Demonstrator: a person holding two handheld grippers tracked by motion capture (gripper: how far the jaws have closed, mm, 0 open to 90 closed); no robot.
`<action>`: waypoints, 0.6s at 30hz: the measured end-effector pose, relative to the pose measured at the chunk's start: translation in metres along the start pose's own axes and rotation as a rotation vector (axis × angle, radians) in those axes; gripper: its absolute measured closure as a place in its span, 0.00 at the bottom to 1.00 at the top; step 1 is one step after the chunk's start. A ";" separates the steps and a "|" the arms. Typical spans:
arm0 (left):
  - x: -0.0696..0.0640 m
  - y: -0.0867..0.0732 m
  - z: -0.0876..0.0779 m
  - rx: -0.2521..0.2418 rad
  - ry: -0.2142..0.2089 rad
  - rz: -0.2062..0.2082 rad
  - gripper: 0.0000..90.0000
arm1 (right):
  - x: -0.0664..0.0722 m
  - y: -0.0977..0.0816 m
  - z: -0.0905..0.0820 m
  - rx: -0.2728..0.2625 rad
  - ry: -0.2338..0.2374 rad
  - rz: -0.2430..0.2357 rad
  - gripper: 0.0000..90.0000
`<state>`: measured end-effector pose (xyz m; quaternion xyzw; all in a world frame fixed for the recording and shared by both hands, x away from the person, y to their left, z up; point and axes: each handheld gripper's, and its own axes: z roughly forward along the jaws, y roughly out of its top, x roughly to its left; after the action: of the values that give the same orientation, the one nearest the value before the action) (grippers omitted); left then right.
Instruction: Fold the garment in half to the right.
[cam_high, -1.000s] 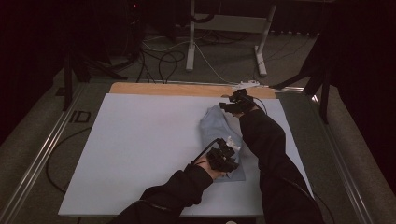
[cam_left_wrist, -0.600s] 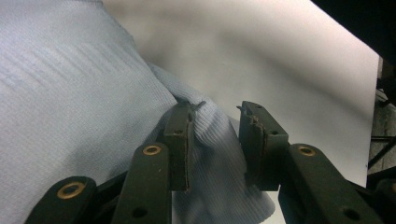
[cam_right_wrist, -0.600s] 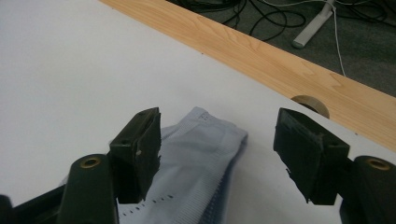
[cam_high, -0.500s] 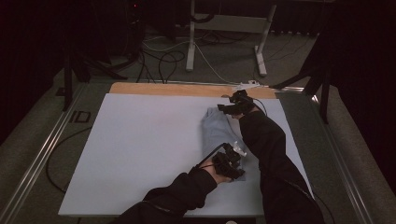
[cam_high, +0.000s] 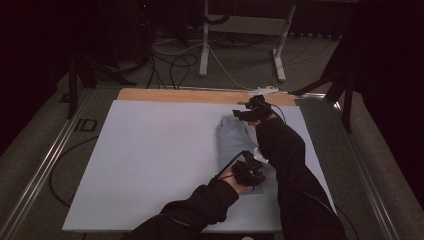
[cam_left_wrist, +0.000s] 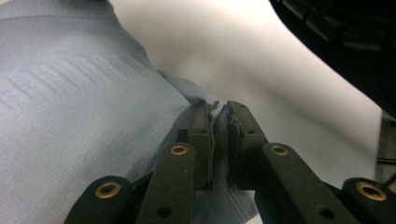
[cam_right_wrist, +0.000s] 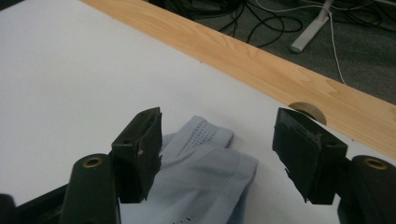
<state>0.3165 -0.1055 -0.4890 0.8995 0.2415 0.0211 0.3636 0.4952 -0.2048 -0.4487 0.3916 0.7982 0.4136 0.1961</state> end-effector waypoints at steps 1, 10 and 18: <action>-0.002 0.001 0.004 -0.003 0.006 0.003 0.90 | 0.000 0.001 0.000 -0.002 0.002 0.001 0.36; -0.007 -0.007 0.019 0.010 -0.102 -0.004 0.64 | 0.000 0.004 -0.001 0.001 0.022 -0.003 0.33; 0.002 -0.012 -0.019 -0.120 -0.091 0.025 0.28 | -0.008 0.001 -0.004 0.016 0.042 0.032 0.23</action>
<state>0.3095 -0.0848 -0.4831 0.8790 0.2116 -0.0007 0.4272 0.4976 -0.2125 -0.4454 0.3972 0.7989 0.4186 0.1696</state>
